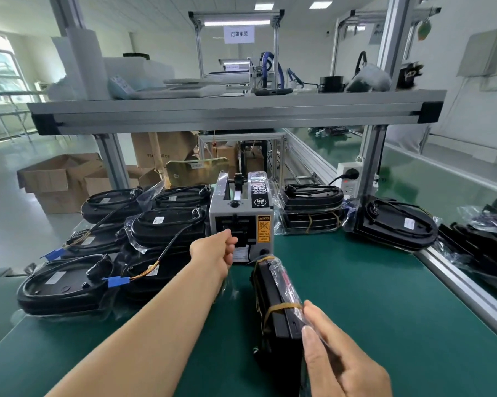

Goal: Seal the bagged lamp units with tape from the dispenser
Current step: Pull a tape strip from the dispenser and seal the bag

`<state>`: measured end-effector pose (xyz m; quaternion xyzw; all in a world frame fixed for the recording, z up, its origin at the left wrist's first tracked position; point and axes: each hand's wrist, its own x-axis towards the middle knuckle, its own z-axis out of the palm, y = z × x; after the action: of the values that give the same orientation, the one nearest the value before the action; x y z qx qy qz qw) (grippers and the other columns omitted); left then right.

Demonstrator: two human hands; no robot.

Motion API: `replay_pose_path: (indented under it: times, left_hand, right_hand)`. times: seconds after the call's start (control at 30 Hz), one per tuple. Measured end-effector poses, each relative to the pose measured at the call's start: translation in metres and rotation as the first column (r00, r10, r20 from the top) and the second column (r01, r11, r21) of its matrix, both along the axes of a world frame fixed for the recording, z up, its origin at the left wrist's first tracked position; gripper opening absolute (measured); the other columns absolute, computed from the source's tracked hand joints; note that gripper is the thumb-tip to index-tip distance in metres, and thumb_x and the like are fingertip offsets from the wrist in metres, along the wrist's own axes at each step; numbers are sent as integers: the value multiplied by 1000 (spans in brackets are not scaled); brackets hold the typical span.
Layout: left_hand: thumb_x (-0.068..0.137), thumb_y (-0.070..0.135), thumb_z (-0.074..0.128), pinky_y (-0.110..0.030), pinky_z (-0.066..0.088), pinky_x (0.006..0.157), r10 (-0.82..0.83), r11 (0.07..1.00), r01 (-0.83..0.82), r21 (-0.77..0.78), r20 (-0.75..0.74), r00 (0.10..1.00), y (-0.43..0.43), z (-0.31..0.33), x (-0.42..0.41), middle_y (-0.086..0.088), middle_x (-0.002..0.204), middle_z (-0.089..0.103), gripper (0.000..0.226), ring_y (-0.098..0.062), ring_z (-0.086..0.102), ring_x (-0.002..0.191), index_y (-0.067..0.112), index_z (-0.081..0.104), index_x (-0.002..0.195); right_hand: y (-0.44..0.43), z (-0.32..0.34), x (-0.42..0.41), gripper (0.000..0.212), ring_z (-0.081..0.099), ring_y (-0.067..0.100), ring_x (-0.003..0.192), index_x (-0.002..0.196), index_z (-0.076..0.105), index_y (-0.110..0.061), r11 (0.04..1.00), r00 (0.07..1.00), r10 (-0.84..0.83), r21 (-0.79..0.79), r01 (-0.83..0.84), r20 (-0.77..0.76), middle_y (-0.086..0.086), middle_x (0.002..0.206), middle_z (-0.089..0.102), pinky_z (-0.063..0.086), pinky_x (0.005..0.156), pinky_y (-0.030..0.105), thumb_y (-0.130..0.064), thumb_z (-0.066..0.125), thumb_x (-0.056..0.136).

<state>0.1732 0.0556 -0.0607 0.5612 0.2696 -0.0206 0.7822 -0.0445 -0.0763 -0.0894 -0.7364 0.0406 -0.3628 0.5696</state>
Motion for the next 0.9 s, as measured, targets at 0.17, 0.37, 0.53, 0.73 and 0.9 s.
replay_pose_path:
  times: [0.17, 0.37, 0.53, 0.73, 0.9]
  left_hand:
    - [93, 18, 68, -11, 33, 32, 2, 997, -5, -71, -48, 999, -10, 3, 18, 4, 38, 56, 13, -2, 47, 29, 6, 70, 98]
    - [88, 6, 64, -10, 33, 34, 202, 965, -202, -168, -16, 979, -22, 6, 17, 3, 37, 55, 17, -3, 46, 28, 8, 56, 73]
    - [87, 12, 70, -18, 42, 46, -86, 996, 88, 4, 260, 962, -10, 16, -38, 4, 54, 57, 20, -5, 49, 45, 14, 62, 69]
    - [74, 35, 75, -15, 44, 61, -739, 670, 596, 442, 321, 592, 9, 32, -142, 6, 70, 60, 14, -5, 49, 63, 22, 72, 70]
    - [87, 18, 72, -17, 43, 67, -816, 547, 613, 570, 198, 543, 4, 31, -155, 5, 73, 65, 17, -6, 52, 69, 23, 73, 71]
  right_hand:
    - [-2, 1, 2, 27, 64, -17, 94, 97, 81, -22, 999, 1000, -17, -42, 17, -5, -23, 101, 74, 42, 83, -3, -18, 70, 73]
    - [-7, -2, 0, 34, 63, -19, 94, 97, 81, -23, 997, 997, 18, -70, -23, -69, -27, 101, 73, 40, 84, -5, 1, 80, 73]
    - [-9, 1, 0, 26, 64, -19, 93, 98, 81, -24, 1000, 999, 23, -4, -23, -23, -29, 102, 72, 41, 81, -5, -21, 71, 74]
    - [-12, 0, 0, 39, 63, -18, 99, 95, 76, -43, 988, 986, 118, 115, -105, -114, -33, 103, 70, 42, 82, -3, -6, 75, 82]
    - [-14, 4, -3, 27, 60, -20, 102, 97, 78, -39, 977, 973, 173, 153, -149, -155, -32, 104, 70, 42, 88, 0, -15, 72, 86]
